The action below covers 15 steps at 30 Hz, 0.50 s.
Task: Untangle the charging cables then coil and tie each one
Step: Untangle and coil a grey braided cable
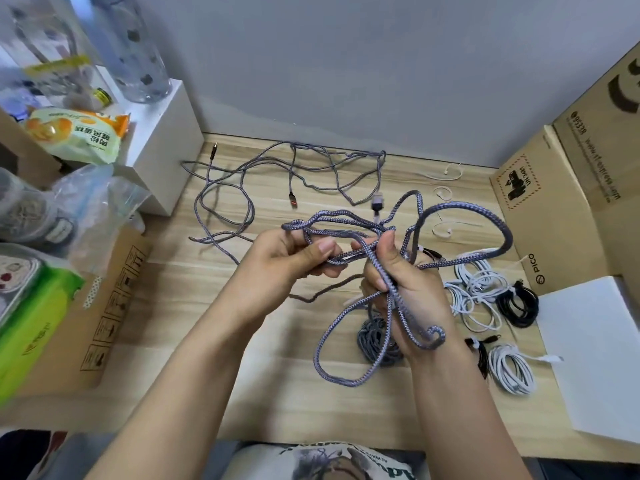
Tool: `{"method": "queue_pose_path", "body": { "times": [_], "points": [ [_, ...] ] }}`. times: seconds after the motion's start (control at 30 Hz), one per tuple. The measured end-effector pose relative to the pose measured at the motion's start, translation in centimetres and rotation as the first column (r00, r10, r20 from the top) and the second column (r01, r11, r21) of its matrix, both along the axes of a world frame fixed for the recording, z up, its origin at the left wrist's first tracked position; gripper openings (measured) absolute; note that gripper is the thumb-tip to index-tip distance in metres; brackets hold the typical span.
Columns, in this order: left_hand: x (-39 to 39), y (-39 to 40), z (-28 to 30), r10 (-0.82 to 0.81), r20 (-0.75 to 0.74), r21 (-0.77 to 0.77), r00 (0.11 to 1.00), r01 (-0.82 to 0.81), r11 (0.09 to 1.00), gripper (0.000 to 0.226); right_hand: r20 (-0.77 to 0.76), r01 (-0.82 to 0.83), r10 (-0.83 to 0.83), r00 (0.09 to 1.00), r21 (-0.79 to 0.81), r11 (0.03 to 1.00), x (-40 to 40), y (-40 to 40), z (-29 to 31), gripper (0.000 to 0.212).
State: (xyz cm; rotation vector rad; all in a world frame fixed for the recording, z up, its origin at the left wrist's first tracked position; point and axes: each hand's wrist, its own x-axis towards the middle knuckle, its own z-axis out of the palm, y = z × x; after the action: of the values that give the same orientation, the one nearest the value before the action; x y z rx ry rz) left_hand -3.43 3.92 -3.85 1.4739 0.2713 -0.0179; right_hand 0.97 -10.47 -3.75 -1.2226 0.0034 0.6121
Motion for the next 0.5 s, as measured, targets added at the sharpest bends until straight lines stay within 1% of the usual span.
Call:
{"method": "queue_pose_path", "body": {
  "times": [0.03, 0.1, 0.13, 0.17, 0.2, 0.23, 0.3, 0.33, 0.37, 0.4, 0.43, 0.47, 0.5],
  "points": [
    [0.0, 0.1, 0.0, 0.01, 0.001, -0.022, 1.0, -0.01, 1.0, 0.018, -0.002, 0.019, -0.019, 1.0, -0.01, 1.0, -0.1, 0.1, 0.3, 0.033],
    [0.0, 0.4, 0.2, 0.069, 0.005, -0.066, 0.998, -0.068, 0.996, 0.019, 0.023, 0.04, -0.039, 0.999, -0.018, 0.999, -0.4, 0.1, 0.8, 0.034],
    [-0.1, 0.6, 0.3, 0.118, 0.015, -0.07, 0.993, -0.117, 0.991, 0.025, 0.024, 0.049, -0.048, 0.999, -0.022, 0.999, -0.3, 0.0, 0.7, 0.033],
    [-0.2, 0.8, 0.6, 0.184, 0.049, -0.03, 0.982, -0.183, 0.983, 0.034, 0.016, 0.053, -0.052, 0.999, -0.032, 0.998, -0.3, -0.1, 0.7, 0.032],
    [-0.3, 1.1, 0.9, 0.248, 0.11, 0.039, 0.963, -0.253, 0.967, 0.044, 0.019, 0.054, -0.053, 0.998, -0.055, 0.997, -0.2, -0.2, 0.5, 0.033],
    [-0.5, 1.3, 1.4, 0.291, 0.194, 0.103, 0.937, -0.314, 0.944, 0.048, 0.029, 0.055, -0.053, 0.998, -0.095, 0.994, -0.2, -0.1, 0.7, 0.034],
    [-1.0, 1.6, 3.0, 0.312, 0.355, 0.16, 0.881, -0.386, 0.908, 0.045, 0.056, 0.03, -0.023, 0.998, -0.139, 0.99, -0.2, -0.2, 0.7, 0.037],
    [-1.1, 1.7, 3.8, 0.296, 0.402, 0.178, 0.867, -0.391, 0.903, 0.042, 0.065, 0.019, -0.009, 0.998, -0.154, 0.988, -0.2, -0.2, 0.7, 0.036],
    [-1.1, 1.5, 4.6, 0.255, 0.421, 0.217, 0.871, -0.369, 0.904, 0.036, 0.072, 0.006, 0.006, 0.997, -0.167, 0.986, -0.2, -0.1, 0.9, 0.035],
    [-0.9, 1.4, 5.2, 0.172, 0.426, 0.294, 0.888, -0.316, 0.902, 0.026, 0.089, -0.011, 0.027, 0.996, -0.176, 0.984, -0.3, 0.0, 1.0, 0.034],
    [-0.5, 1.3, 5.5, 0.046, 0.393, 0.428, 0.918, -0.228, 0.874, 0.012, 0.108, -0.028, 0.048, 0.993, -0.185, 0.982, -0.4, 0.2, 1.2, 0.032],
    [-0.1, 1.0, 5.5, -0.08, 0.317, 0.59, 0.945, -0.13, 0.797, 0.009, 0.132, -0.038, 0.064, 0.989, -0.191, 0.981, -0.4, 0.3, 1.2, 0.031],
    [0.3, 0.9, 5.3, -0.176, 0.228, 0.74, 0.958, -0.053, 0.67, 0.023, 0.139, -0.041, 0.067, 0.988, -0.185, 0.982, -0.5, 0.4, 1.3, 0.033]
  ]
}}
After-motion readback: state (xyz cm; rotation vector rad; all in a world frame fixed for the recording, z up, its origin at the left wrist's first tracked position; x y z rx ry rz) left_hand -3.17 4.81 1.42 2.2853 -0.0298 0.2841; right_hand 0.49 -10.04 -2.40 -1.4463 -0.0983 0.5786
